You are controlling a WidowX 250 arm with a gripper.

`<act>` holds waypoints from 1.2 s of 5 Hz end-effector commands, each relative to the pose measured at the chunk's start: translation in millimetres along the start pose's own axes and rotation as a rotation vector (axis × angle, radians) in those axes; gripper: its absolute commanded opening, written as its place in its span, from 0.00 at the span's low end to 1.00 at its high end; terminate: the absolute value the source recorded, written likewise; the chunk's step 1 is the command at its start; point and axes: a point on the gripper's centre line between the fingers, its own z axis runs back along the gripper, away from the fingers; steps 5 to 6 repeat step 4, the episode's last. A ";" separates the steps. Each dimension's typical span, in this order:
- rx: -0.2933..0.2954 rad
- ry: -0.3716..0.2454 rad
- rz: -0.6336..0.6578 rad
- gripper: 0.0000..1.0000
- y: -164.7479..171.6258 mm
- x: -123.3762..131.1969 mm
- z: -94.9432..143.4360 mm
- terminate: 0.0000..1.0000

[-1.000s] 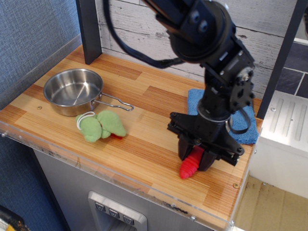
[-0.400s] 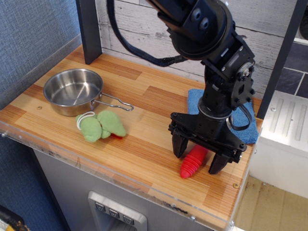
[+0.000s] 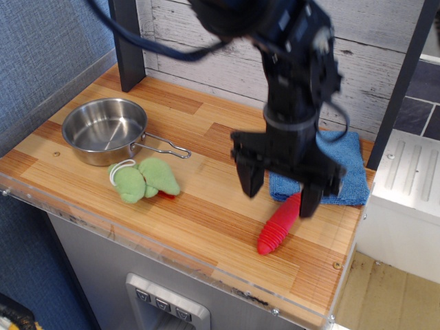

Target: PICK UP THE SPOON AND PUT ON THE BLUE TOWEL

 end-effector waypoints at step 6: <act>-0.039 -0.094 -0.008 1.00 5.7 1.3 35.0 1.00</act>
